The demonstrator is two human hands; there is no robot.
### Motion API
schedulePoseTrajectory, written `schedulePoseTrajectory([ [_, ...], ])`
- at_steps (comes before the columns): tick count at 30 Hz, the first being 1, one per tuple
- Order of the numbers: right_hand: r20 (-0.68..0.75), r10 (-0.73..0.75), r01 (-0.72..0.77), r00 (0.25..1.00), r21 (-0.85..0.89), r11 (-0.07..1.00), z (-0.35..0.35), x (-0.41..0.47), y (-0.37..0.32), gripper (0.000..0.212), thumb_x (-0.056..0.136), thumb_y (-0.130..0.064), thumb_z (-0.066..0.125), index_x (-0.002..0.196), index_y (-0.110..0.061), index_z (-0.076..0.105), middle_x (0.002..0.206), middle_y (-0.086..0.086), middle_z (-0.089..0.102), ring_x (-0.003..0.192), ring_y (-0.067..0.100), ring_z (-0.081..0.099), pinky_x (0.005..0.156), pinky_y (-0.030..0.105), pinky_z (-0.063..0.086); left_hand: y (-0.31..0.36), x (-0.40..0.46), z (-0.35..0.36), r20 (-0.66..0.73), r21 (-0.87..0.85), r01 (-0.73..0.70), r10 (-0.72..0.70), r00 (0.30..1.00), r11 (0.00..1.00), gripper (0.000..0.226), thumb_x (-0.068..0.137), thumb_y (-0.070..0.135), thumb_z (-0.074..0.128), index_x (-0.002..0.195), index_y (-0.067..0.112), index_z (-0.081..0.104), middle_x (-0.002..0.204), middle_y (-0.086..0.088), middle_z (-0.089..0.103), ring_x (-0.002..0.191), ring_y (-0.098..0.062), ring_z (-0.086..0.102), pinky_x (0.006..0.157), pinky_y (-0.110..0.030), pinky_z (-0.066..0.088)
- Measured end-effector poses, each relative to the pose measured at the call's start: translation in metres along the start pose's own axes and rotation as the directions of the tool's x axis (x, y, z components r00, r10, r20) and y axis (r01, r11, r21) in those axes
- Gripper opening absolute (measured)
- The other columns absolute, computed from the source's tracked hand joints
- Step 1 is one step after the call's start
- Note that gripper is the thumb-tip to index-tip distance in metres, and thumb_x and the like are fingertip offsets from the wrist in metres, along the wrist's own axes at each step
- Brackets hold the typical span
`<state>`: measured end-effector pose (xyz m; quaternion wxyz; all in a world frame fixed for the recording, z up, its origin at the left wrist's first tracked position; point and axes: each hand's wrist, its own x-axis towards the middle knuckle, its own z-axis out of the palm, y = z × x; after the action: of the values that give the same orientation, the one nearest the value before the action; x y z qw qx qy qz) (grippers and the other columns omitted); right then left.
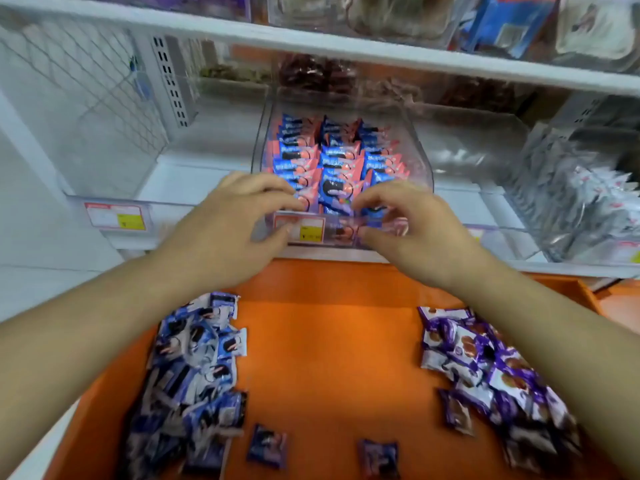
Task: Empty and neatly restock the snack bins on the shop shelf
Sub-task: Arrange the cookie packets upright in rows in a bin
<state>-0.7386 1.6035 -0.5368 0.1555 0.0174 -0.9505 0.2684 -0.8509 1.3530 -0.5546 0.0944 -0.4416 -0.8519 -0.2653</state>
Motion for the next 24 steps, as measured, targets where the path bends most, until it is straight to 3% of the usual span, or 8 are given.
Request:
schedulePoseTrajectory([
  [3,0.209,0.032,-0.050,0.977,0.082,0.995,0.024,-0.036,-0.007,0.025,0.088,-0.015,0.077,0.112,-0.022,0.074,0.110,-0.006,0.069,0.101,0.008,0.064,0.085,0.024,0.053,0.020,-0.031,0.016,0.243,-0.112,0.039,-0.011,0.970,0.993,0.023,0.097,0.035,0.065,0.119,0.031,0.070,0.115,0.016,0.063,0.096,0.001,0.058,0.084,-0.021,0.048],
  [5,0.411,0.043,-0.067,0.911,0.044,0.997,0.057,-0.066,0.000,0.028,0.088,-0.021,0.078,0.116,-0.025,0.073,0.111,-0.008,0.068,0.101,0.007,0.064,0.085,0.032,0.055,0.020,-0.059,0.048,0.453,-0.057,0.028,0.000,0.891,0.998,0.026,0.099,0.041,0.064,0.123,0.032,0.067,0.118,0.016,0.062,0.095,0.000,0.056,0.080,-0.020,0.044],
  [9,0.817,0.126,0.058,0.562,-0.191,0.980,0.119,-0.119,0.034,0.042,0.094,-0.031,0.074,0.135,-0.031,0.063,0.131,-0.004,0.060,0.119,0.017,0.058,0.098,0.038,0.050,0.008,-0.106,0.117,0.779,-0.031,0.014,0.015,0.627,0.999,0.040,0.098,0.044,0.067,0.136,0.031,0.061,0.129,0.011,0.060,0.112,-0.009,0.057,0.093,-0.029,0.048],
  [12,0.923,0.214,0.055,0.320,-0.243,0.968,0.147,-0.147,0.074,0.048,0.092,-0.026,0.074,0.139,-0.029,0.061,0.135,-0.004,0.060,0.122,0.020,0.057,0.096,0.035,0.051,-0.006,-0.133,0.164,0.905,-0.032,-0.011,0.034,0.425,0.999,0.046,0.096,0.042,0.070,0.139,0.032,0.058,0.135,0.013,0.058,0.119,-0.008,0.057,0.093,-0.024,0.045],
  [14,0.946,0.240,0.063,0.216,-0.259,0.964,0.161,-0.163,0.102,0.051,0.090,-0.025,0.075,0.139,-0.029,0.060,0.136,-0.002,0.060,0.123,0.022,0.056,0.094,0.034,0.051,-0.018,-0.148,0.196,0.947,-0.043,-0.023,0.048,0.318,0.999,0.051,0.093,0.044,0.073,0.139,0.031,0.057,0.138,0.010,0.058,0.123,-0.011,0.056,0.098,-0.028,0.048],
  [16,0.951,0.260,0.070,0.167,-0.275,0.959,0.174,-0.179,0.127,0.053,0.089,-0.030,0.077,0.139,-0.025,0.060,0.136,0.002,0.059,0.123,0.025,0.056,0.094,0.035,0.050,-0.031,-0.161,0.228,0.970,-0.038,-0.083,0.057,0.238,0.996,0.059,0.089,0.047,0.075,0.140,0.028,0.055,0.139,0.005,0.054,0.127,-0.017,0.051,0.102,-0.036,0.047],
  [20,0.943,0.273,0.154,0.189,-0.303,0.941,0.203,-0.221,0.161,0.057,0.082,-0.052,0.077,0.128,-0.022,0.060,0.132,0.005,0.051,0.117,0.030,0.057,0.090,0.045,0.054,-0.049,-0.181,0.271,0.974,-0.026,-0.261,0.082,0.209,0.965,0.067,0.082,0.062,0.074,0.135,0.025,0.058,0.146,0.002,0.041,0.131,-0.021,0.038,0.108,-0.040,0.038],
  [24,0.944,0.188,0.139,0.271,-0.232,0.963,0.221,-0.247,0.170,0.054,0.085,-0.052,0.073,0.129,-0.024,0.058,0.131,0.004,0.049,0.117,0.029,0.054,0.091,0.043,0.050,-0.050,-0.192,0.287,0.959,-0.071,-0.148,0.109,0.262,0.986,0.051,0.082,0.063,0.074,0.115,0.025,0.066,0.134,0.009,0.041,0.117,-0.015,0.036,0.091,-0.035,0.038],
])
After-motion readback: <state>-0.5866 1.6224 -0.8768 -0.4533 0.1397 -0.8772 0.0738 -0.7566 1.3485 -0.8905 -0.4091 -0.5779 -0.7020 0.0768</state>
